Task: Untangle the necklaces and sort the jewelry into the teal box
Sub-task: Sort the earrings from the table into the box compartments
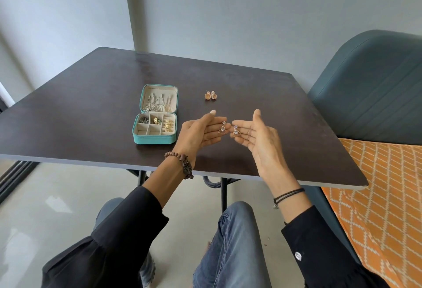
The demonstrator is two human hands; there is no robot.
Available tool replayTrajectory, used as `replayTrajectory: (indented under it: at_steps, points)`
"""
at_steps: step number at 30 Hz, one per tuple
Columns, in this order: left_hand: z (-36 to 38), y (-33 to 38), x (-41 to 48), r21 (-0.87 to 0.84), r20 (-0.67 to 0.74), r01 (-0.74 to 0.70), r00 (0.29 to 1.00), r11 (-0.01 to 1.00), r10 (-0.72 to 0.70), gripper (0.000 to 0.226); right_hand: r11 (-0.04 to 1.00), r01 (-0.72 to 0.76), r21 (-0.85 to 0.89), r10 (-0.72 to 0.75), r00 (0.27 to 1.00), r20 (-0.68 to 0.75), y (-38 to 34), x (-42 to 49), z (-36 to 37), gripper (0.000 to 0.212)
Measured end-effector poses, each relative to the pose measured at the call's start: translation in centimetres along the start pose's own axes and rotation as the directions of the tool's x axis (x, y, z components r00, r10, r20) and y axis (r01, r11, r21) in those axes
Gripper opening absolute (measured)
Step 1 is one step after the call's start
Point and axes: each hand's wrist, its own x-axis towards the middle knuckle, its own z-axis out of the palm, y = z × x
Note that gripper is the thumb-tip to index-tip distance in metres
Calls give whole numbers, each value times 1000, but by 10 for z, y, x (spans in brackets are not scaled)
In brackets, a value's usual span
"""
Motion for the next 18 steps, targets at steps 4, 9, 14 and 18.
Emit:
replayTrajectory:
  at_steps: [4,9,14,18]
  points:
    - [-10,3,-3,-35,22,32,999,999,-31,39,1000,-10,8,9,1000,26,-1,-3,6,58]
    - [-25,8,-4,53,-1,-98,995,994,98,26,993,104,-59,-99,992,83,-1,-2,24,18]
    - [-52,21,-4,241,-64,-228,966,943,250,25,976,187,-116,-162,968,192,-8,-3,52,21]
    - [-80,33,-7,420,-112,-290,924,860,366,19,970,205,-128,-170,955,244,-7,-2,81,20]
